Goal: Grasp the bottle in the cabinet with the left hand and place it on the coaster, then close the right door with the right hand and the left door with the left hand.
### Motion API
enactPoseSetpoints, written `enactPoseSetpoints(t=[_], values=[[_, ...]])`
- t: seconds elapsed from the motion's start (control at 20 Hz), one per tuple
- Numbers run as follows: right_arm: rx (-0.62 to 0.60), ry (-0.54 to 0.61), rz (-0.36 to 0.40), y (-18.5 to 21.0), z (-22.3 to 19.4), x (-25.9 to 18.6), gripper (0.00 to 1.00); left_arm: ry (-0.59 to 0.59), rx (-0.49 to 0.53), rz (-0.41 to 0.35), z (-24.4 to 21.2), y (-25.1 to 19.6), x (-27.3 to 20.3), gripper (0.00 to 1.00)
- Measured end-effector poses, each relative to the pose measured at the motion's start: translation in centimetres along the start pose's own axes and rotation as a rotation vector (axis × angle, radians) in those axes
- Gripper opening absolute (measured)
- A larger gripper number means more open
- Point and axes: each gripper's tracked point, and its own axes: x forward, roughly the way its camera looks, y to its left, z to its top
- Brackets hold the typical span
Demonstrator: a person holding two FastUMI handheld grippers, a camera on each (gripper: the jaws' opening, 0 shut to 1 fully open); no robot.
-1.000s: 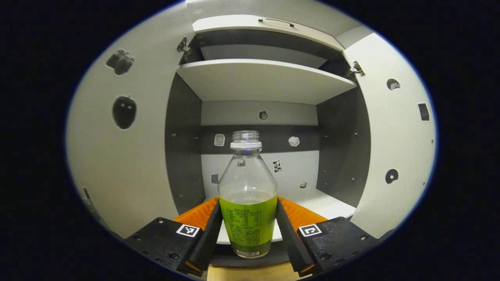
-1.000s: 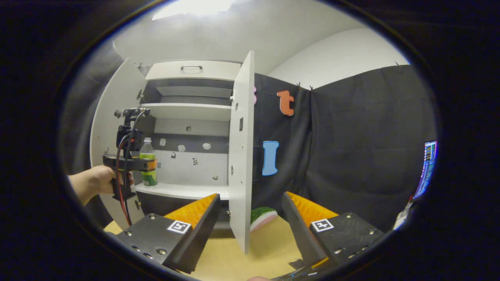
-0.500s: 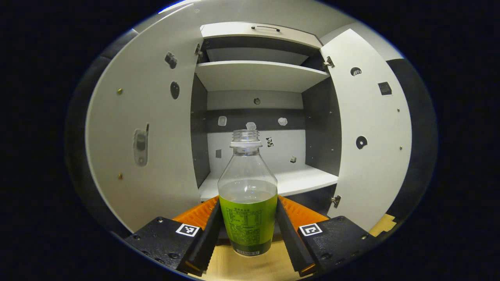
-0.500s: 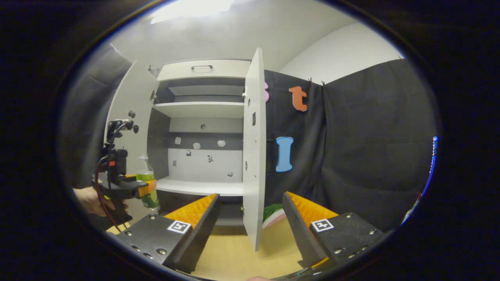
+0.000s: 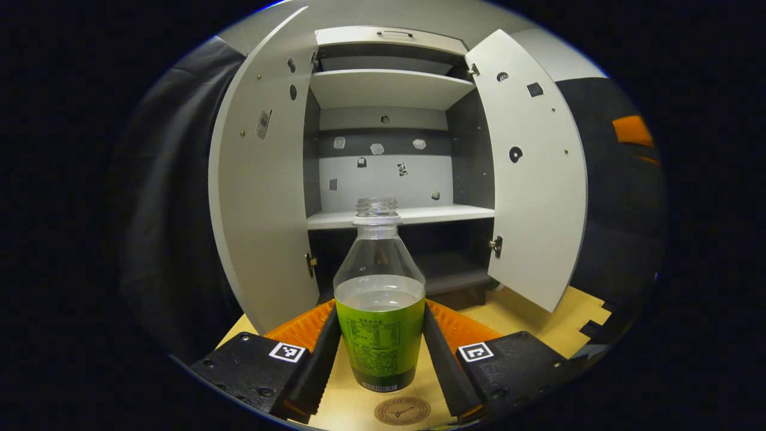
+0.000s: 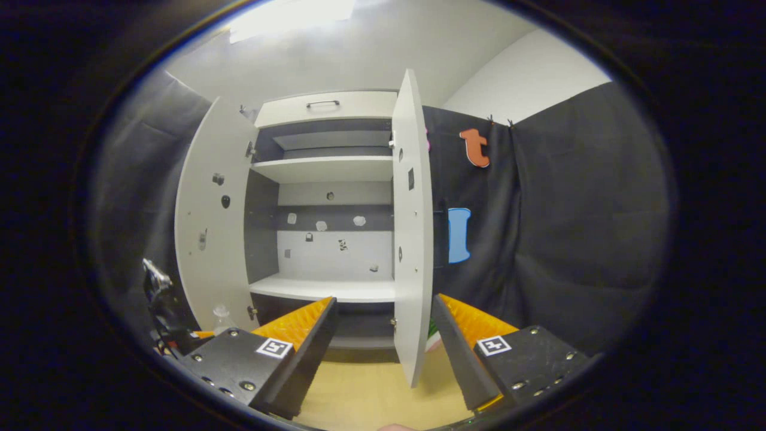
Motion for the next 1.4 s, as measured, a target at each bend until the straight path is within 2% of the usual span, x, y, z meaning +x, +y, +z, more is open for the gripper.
enactPoseSetpoints(t=[0.3,0.45,0.6,0.95,1.1,1.4], values=[[0.027,0.014,0.029,1.6,-1.2,0.7,0.96,-0.015,0.007,-0.021,-5.1,-1.8,-1.3,0.78],[0.037,0.013,0.071,3.4,-1.7,1.0,0.95,-0.042,0.020,-0.058,-6.9,-3.1,-1.3,0.78],[0.026,0.051,0.075,4.0,-3.3,1.5,0.95,-0.034,0.018,-0.084,-8.9,-3.6,-1.2,0.78],[-0.002,0.079,0.075,4.3,-4.6,1.8,0.96,0.002,0.017,-0.101,-12.9,-3.4,-0.6,0.79],[-0.008,0.087,0.073,4.2,-4.9,1.6,0.95,0.080,0.016,-0.094,-14.9,-3.0,-0.7,0.81],[-0.015,0.080,0.054,2.8,-4.7,0.5,0.96,0.061,-0.002,-0.101,-12.0,-2.5,-1.7,0.86]])
